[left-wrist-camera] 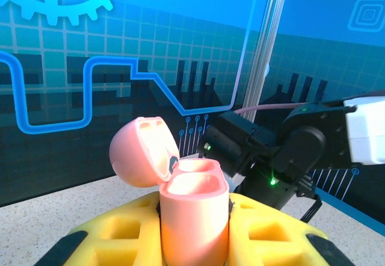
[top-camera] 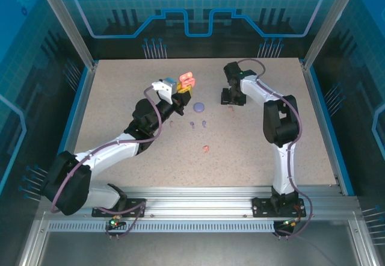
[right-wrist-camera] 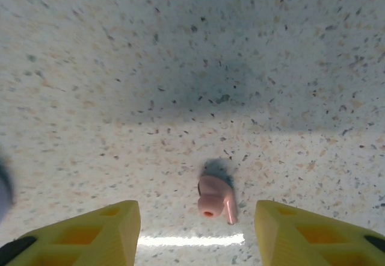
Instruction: Insert wireless bluetooth earbuds into charging case
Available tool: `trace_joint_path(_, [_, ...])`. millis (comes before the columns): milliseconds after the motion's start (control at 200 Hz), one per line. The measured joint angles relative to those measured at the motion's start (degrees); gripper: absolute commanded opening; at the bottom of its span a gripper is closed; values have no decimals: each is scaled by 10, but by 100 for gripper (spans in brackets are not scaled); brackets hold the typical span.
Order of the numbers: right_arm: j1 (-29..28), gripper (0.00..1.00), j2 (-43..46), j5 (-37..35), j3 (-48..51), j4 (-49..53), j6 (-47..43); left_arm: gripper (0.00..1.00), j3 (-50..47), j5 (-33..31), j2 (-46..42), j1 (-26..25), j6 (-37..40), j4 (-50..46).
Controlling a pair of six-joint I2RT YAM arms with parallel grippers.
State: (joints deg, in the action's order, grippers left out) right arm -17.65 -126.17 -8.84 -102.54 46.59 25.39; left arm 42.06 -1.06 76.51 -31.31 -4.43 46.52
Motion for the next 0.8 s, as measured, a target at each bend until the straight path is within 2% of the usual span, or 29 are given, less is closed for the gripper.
trace_joint_path(390, [0, 45, -39, -13, -31, 29, -24, 0, 6, 0, 0, 0, 0, -2])
trace_joint_path(585, [0, 38, -49, -13, -33, 32, -26, 0, 6, 0, 0, 0, 0, -4])
trace_joint_path(795, [0, 37, -50, -13, -33, 35, -28, 0, 6, 0, 0, 0, 0, -4])
